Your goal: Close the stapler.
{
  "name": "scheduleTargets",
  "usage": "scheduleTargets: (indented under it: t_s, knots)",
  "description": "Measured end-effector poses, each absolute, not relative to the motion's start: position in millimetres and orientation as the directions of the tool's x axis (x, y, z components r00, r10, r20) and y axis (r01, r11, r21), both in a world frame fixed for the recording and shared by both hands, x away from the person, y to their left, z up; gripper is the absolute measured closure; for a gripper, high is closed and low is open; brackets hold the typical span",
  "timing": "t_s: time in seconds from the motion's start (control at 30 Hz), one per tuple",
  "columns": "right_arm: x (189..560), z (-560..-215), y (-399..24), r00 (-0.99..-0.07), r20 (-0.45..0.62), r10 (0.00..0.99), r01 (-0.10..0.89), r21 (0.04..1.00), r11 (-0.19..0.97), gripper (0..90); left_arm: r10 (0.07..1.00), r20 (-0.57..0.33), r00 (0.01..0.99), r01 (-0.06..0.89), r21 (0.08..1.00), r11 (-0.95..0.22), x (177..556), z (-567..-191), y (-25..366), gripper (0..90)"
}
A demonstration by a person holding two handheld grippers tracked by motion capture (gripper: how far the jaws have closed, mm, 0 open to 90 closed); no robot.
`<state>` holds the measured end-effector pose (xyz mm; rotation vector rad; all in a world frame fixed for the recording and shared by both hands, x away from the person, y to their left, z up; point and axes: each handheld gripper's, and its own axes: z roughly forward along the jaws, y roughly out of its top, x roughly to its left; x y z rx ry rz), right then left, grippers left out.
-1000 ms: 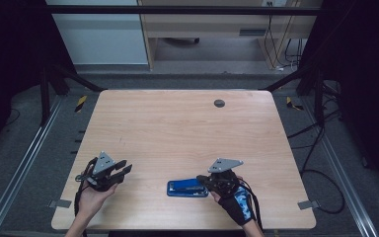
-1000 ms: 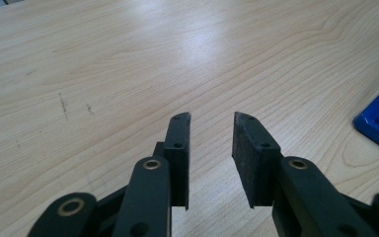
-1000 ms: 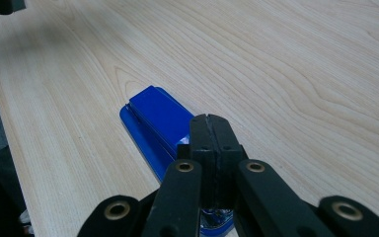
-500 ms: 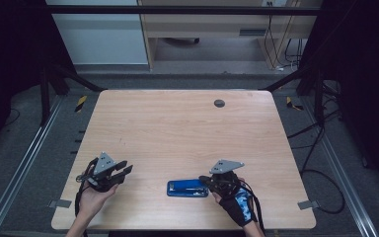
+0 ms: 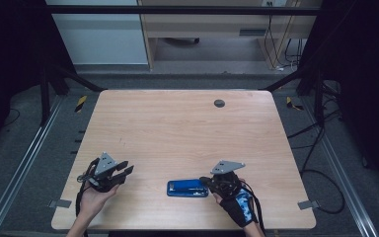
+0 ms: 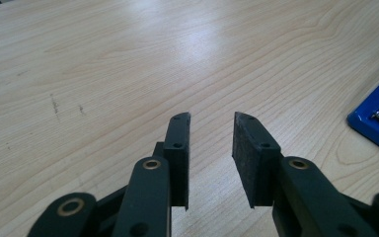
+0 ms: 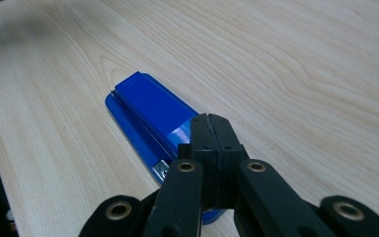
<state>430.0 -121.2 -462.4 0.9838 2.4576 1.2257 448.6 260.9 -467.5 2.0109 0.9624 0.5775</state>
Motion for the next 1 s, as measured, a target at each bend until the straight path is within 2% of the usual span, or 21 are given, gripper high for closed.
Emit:
scheduleTargets:
  t_s: [0.07,0.27,0.4,0.53,0.87,1.0]
  knots:
    - [429,-459,-120,-0.757,0.095,0.647,0.451,0.793,0.410,90.0,0.793,0.053,0.607,0.425,0.822,-0.380,449,-468,261,68.0]
    - [433,-450,-131,-0.710,0.090,0.699,0.430,0.841,0.328,76.4,0.793,0.051,0.607,0.428,0.820,-0.381,450,-469,260,65.3]
    - [439,-452,-146,-0.632,0.078,0.771,0.443,0.853,0.277,54.8,0.795,0.050,0.604,0.430,0.820,-0.379,451,-470,261,63.3]
    - [447,-456,-161,-0.541,0.054,0.839,0.468,0.848,0.247,38.2,0.799,0.049,0.599,0.435,0.818,-0.377,451,-471,262,61.3]
    - [463,-472,-207,-0.415,0.032,0.909,0.541,0.812,0.218,26.8,0.811,0.027,0.585,0.462,0.810,-0.361,456,-477,265,49.3]
    - [467,-478,-224,-0.373,0.008,0.928,0.565,0.795,0.221,26.7,0.817,0.023,0.577,0.474,0.805,-0.357,458,-479,268,44.6]
